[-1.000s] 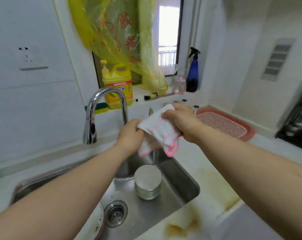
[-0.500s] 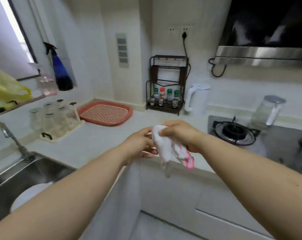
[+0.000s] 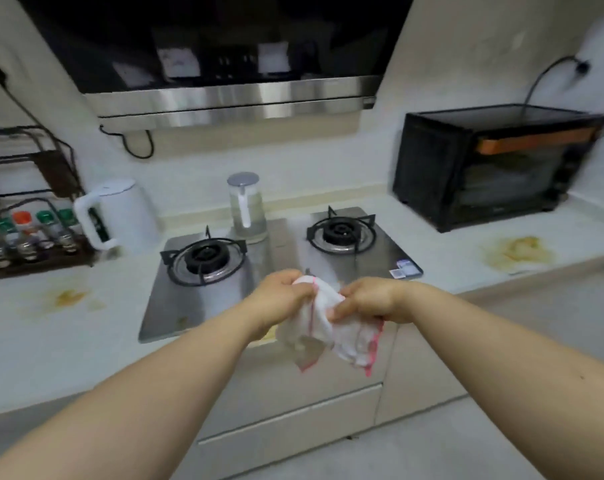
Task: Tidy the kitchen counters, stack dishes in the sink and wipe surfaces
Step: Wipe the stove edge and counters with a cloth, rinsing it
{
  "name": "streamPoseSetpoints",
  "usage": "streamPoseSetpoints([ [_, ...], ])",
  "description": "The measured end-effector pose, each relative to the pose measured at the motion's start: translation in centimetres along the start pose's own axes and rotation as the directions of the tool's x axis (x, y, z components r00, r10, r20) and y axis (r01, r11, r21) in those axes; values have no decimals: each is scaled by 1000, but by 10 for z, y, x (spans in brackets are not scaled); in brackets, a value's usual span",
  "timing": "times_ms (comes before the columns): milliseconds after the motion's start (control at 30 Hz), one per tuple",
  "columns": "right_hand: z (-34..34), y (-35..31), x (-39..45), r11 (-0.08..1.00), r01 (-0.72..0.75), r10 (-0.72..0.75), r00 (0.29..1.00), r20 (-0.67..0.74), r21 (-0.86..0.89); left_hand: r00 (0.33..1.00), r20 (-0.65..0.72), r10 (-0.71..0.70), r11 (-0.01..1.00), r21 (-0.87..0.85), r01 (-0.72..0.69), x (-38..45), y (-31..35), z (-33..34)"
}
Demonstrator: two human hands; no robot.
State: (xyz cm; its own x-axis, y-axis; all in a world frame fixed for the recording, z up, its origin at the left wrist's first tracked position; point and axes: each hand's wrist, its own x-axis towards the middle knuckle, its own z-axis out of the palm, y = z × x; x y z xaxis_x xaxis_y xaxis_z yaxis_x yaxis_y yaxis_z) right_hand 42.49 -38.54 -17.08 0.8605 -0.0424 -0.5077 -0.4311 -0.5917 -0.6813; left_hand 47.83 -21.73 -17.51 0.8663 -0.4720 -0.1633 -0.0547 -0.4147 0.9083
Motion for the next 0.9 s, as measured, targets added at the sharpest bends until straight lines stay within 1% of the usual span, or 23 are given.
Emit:
streamPoseSetpoints([
  [33, -24, 26, -7, 999, -38, 38, 998, -45, -10, 999, 32, 13, 1000, -3, -12, 16, 17, 29],
  [67, -40, 43, -13, 996, -79, 74, 989, -125, -39, 999, 36, 19, 1000, -17, -18, 27, 27, 48],
  [100, -56, 63, -19, 992, -119, 107, 964, -243, -37, 998, 51, 22, 999, -28, -21, 39, 40, 68],
  [133, -69, 79, -24, 990, -138, 130, 932, -338, 0, 997, 69, 30, 998, -53, -26, 51, 49, 82],
  [167, -80, 97, -25, 986, -149, 167, 911, -378, 76, 995, 96, 36, 997, -77, -29, 62, 57, 96],
  [200, -91, 117, -27, 973, -161, 213, 906, -367, 166, 989, 139, 50, 994, -104, -36, 76, 68, 116],
  [267, -101, 143, -26, 942, -170, 252, 928, -275, 289, 981, 188, 51, 987, -159, -21, 97, 80, 144],
  [333, -113, 162, -23, 928, -141, 225, 949, -219, 344, 964, 255, 72, 973, -229, -12, 118, 95, 174],
  [400, -129, 171, -21, 929, -79, 176, 954, -243, 361, 936, 339, 97, 960, -278, 1, 142, 108, 204],
  [467, -151, 184, -16, 920, -50, 176, 938, -297, 389, 911, 394, 123, 952, -307, 5, 166, 121, 229],
  [533, -179, 199, -11, 906, -98, 250, 909, -334, 411, 910, 389, 141, 944, -329, -5, 193, 133, 249],
  [567, -193, 206, -10, 895, -127, 285, 900, -329, 427, 922, 358, 144, 949, -314, -26, 206, 136, 257],
  [633, -221, 216, -11, 851, -133, 330, 888, -320, 508, 947, 276, 166, 968, -228, -104, 234, 146, 272],
  [667, -232, 220, -12, 826, -90, 325, 883, -339, 557, 953, 251, 167, 973, -201, -118, 246, 151, 279],
  [700, -245, 227, -12, 782, -14, 317, 870, -379, 623, 957, 246, 157, 977, -181, -114, 260, 156, 291],
  [767, -263, 236, -14, 627, 197, 297, 835, -464, 754, 958, 272, 92, 989, -134, -57, 280, 162, 314],
  [833, -284, 253, -20, 467, 359, 340, 771, -539, 808, 913, 406, 33, 999, -37, -20, 288, 172, 349],
  [900, -304, 267, -29, 319, 485, 405, 707, -580, 814, 833, 553, 6, 999, 30, -27, 283, 187, 379],
])
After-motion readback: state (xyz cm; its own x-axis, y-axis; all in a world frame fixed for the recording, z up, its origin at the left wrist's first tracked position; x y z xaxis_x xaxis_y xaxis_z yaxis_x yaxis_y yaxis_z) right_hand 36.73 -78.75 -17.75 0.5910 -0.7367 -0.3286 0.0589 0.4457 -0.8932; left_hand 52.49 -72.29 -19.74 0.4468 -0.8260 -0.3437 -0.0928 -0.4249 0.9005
